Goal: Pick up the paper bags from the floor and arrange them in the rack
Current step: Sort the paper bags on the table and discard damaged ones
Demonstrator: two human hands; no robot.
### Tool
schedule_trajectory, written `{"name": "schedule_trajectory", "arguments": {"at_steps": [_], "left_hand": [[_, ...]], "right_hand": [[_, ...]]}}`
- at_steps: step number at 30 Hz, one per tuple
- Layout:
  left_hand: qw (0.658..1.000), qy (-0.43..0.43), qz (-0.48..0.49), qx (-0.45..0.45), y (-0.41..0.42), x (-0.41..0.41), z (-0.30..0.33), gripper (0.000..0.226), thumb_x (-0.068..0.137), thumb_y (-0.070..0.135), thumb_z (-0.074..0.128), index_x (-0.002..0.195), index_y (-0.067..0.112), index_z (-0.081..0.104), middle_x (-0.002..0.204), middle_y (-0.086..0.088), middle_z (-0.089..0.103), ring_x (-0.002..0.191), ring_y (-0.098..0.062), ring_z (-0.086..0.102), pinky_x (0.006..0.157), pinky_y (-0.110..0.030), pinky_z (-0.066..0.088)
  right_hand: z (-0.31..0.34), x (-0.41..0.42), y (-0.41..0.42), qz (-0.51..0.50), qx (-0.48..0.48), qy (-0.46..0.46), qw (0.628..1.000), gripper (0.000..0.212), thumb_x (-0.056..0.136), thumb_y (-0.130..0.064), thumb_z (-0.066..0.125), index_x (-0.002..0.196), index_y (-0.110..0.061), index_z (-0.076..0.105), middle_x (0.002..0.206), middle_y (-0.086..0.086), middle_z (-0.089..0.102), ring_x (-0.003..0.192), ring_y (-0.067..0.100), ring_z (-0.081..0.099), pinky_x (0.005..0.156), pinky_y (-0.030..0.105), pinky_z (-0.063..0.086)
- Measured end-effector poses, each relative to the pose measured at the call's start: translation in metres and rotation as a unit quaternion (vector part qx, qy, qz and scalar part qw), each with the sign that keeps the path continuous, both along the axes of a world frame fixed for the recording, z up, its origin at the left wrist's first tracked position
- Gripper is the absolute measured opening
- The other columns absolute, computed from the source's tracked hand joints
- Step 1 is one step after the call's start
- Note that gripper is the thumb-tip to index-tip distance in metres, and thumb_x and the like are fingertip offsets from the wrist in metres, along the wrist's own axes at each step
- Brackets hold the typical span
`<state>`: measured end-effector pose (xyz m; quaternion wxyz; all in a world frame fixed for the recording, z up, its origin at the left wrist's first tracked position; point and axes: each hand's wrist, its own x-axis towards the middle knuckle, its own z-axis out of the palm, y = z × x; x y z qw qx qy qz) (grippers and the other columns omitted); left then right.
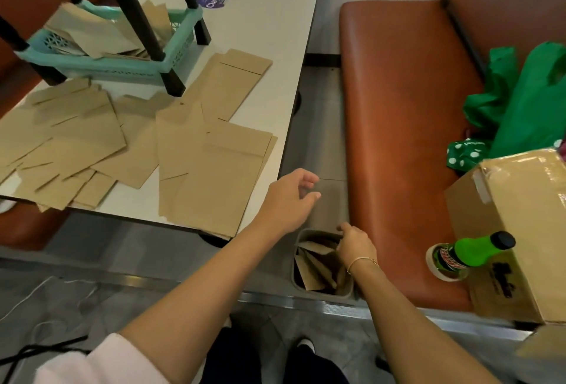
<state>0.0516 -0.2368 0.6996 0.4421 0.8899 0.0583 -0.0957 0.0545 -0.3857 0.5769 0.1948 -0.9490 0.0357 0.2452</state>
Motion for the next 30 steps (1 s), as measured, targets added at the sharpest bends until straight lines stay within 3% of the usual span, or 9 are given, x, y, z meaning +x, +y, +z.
{"name": "schedule_trajectory", "arguments": {"at_steps": [6, 19, 23, 26, 30], "left_hand": [[1.000, -0.012, -0.005, -0.002, -0.003, 0.007, 0.006, 0.026, 0.093, 0.021, 0.056, 0.119, 0.019, 0.056, 0.115, 0.005, 0.060, 0.099, -0.004, 0.051, 0.086, -0.016, 0.039], [0.996, -0.060, 0.068, -0.009, 0.048, 0.026, 0.042, 0.023, 0.092, 0.019, 0.056, 0.115, 0.018, 0.059, 0.115, 0.001, 0.062, 0.091, -0.009, 0.055, 0.081, -0.018, 0.041], [0.990, -0.045, 0.116, 0.063, 0.082, 0.036, 0.036, 0.030, 0.091, 0.025, 0.058, 0.120, 0.017, 0.057, 0.123, -0.002, 0.059, 0.109, -0.016, 0.054, 0.093, -0.026, 0.043], [0.975, 0.013, 0.156, 0.159, 0.109, 0.040, 0.029, 0.052, 0.085, 0.039, 0.064, 0.129, 0.018, 0.047, 0.131, -0.005, 0.048, 0.120, -0.023, 0.042, 0.097, -0.032, 0.041], [0.958, 0.092, 0.134, 0.235, 0.134, 0.037, 0.023, 0.079, 0.072, 0.051, 0.071, 0.133, 0.016, 0.035, 0.134, -0.009, 0.037, 0.123, -0.026, 0.033, 0.099, -0.034, 0.037]], "right_hand": [[0.027, 0.020, 0.014, 0.031, 0.021, -0.016, 0.999, 0.033, 0.089, -0.008, 0.047, 0.117, -0.019, 0.060, 0.117, 0.008, 0.063, 0.106, 0.026, 0.059, 0.086, 0.031, 0.049], [0.144, 0.069, 0.070, -0.010, 0.103, -0.242, 0.965, 0.030, 0.091, -0.012, 0.045, 0.109, -0.020, 0.067, 0.113, 0.002, 0.067, 0.104, 0.025, 0.060, 0.086, 0.030, 0.047], [0.167, 0.078, 0.103, 0.023, 0.129, -0.221, 0.966, 0.029, 0.090, -0.012, 0.046, 0.110, -0.020, 0.066, 0.112, 0.003, 0.067, 0.103, 0.023, 0.061, 0.090, 0.031, 0.049], [0.172, 0.080, 0.125, 0.045, 0.114, -0.173, 0.977, 0.032, 0.089, -0.011, 0.050, 0.118, -0.019, 0.060, 0.118, 0.005, 0.062, 0.105, 0.023, 0.059, 0.090, 0.031, 0.048], [0.167, 0.078, 0.145, 0.068, 0.068, -0.108, 0.989, 0.041, 0.088, -0.015, 0.055, 0.129, -0.020, 0.050, 0.127, 0.006, 0.054, 0.110, 0.024, 0.056, 0.093, 0.033, 0.048]]}}
